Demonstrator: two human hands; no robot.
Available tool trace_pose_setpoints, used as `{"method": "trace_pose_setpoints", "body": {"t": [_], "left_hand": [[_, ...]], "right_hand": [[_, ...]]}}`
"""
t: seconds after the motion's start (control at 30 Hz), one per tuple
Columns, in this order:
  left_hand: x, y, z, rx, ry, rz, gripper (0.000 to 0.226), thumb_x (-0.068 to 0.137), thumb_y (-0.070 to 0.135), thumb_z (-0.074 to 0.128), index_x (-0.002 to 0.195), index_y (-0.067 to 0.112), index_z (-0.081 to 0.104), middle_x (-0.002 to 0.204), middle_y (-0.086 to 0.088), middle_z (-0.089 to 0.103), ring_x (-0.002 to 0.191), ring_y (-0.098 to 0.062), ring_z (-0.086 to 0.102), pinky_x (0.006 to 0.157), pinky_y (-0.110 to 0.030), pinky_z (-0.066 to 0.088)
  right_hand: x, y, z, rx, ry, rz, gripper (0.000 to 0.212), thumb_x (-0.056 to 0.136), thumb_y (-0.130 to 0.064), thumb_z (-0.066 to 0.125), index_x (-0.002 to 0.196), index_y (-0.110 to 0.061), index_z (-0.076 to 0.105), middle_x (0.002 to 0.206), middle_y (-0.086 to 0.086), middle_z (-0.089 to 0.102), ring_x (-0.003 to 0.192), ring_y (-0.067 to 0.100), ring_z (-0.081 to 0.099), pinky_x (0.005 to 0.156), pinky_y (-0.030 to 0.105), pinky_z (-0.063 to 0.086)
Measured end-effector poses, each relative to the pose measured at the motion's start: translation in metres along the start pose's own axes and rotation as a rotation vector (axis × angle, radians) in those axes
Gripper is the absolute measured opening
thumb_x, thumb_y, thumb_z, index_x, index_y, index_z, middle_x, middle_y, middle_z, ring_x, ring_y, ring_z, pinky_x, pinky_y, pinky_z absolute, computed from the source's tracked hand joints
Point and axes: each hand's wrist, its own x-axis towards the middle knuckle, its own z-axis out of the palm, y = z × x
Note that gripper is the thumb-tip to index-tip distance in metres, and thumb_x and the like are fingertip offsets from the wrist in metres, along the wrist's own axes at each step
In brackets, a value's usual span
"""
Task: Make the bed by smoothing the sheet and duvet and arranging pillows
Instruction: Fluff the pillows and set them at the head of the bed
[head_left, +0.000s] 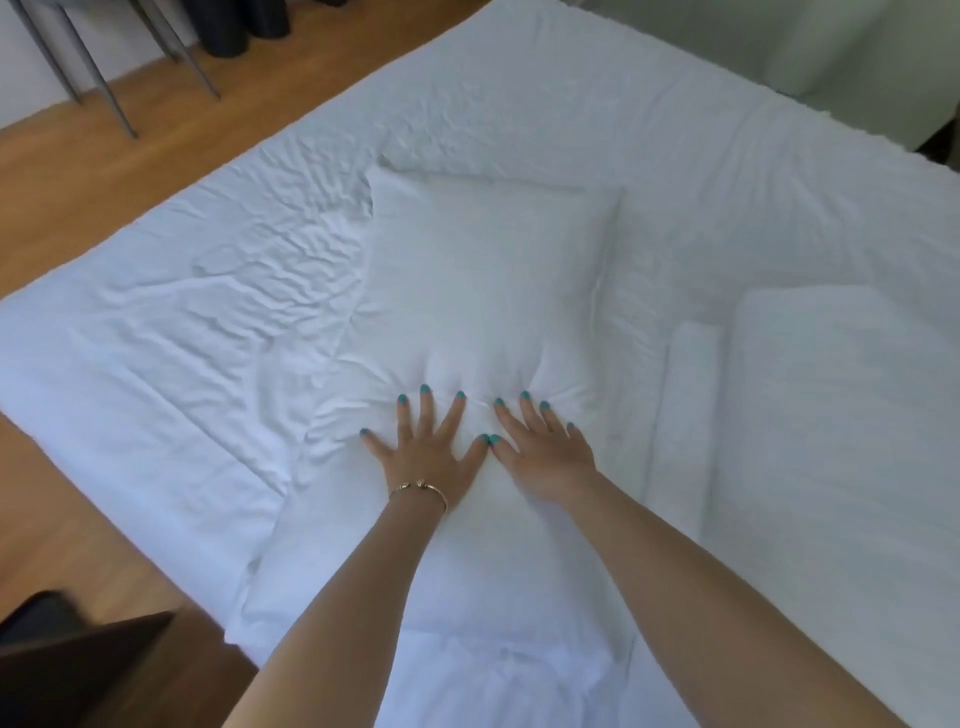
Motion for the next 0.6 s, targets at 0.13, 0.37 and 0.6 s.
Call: {"method": "trace_pose_setpoints", "body": {"t": [0.13, 0.37, 0.6], "left_hand": [[0.02, 0.003, -0.015, 0.005, -0.081, -0.018, 0.068, 0.084, 0.078, 0.004, 0.143, 0.052, -0.021, 0.159, 0.009, -0.022, 0.147, -0.022, -0.019, 0.106, -0.073, 0.0], [-0.069, 0.0, 0.012, -0.061, 0.119, 0.004, 0.066, 0.085, 0.065, -0.015, 0.147, 0.041, -0.019, 0.162, 0.002, -0.011, 0.149, -0.021, -0.01, 0.115, -0.057, 0.002], [-0.136, 0.145, -0.013, -0.577, -0.193, 0.329, 0.051, 0.102, 0.046, 0.028, 0.151, 0.038, 0.016, 0.161, 0.005, 0.01, 0.149, -0.013, 0.006, 0.12, -0.041, 0.002]], "right_hand": [[0.012, -0.007, -0.029, -0.009, -0.05, -0.003, 0.061, 0.096, -0.063, 0.013, 0.15, -0.045, -0.008, 0.161, -0.011, -0.014, 0.149, 0.019, -0.007, 0.118, 0.05, 0.01], [-0.105, 0.03, -0.004, -0.031, -0.014, -0.139, 0.061, 0.1, -0.047, 0.03, 0.154, -0.035, 0.004, 0.163, -0.009, 0.0, 0.15, 0.016, 0.0, 0.119, 0.047, 0.005], [-0.226, 0.145, -0.022, -0.06, 0.294, 0.085, 0.059, 0.099, -0.046, 0.035, 0.153, -0.033, 0.015, 0.162, -0.007, 0.007, 0.15, 0.016, 0.0, 0.119, 0.044, -0.001]]}}
